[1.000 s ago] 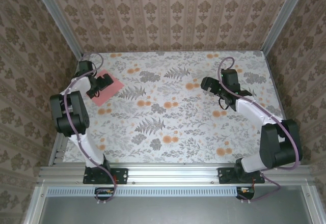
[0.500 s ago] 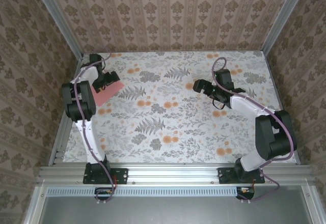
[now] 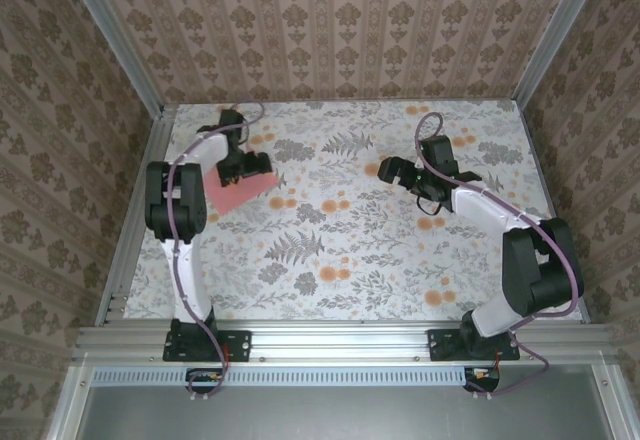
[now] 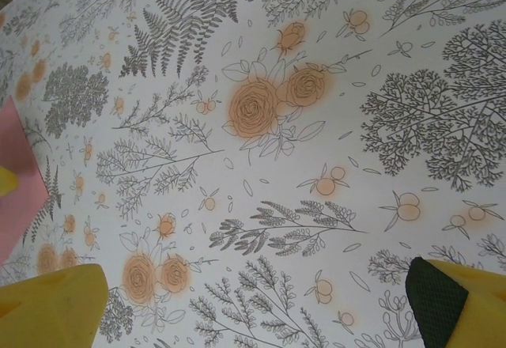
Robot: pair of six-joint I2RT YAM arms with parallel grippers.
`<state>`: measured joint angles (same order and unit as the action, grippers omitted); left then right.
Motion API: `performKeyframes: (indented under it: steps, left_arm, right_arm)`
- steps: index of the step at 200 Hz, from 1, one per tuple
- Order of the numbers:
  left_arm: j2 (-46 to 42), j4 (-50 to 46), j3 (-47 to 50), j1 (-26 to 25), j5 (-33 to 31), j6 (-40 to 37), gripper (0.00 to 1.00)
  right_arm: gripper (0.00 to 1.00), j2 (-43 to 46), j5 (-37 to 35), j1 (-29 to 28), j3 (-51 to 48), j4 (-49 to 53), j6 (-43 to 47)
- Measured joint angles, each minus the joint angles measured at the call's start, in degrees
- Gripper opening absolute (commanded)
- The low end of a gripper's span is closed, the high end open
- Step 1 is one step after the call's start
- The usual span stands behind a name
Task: Fold a paper plane with a square sheet of paper (pick it up from the middle)
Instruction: Move the square sheet of paper to the center of the table.
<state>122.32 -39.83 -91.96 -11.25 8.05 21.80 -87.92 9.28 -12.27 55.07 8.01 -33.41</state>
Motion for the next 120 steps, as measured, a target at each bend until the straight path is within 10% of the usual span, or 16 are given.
performKeyframes:
  steps: [79,120]
  left_arm:
    - [-4.4,2.8,6.9,-18.0,15.7,1.4,0.97]
    - [-10.6,6.1,10.2,-16.7,21.0,6.4,1.00]
  right_arm:
    - [1.00,6.9,-0.1,-0.5,0.0,1.5,0.0]
    - [1.00,6.5,-3.6,-6.5,0.2,4.7,0.0]
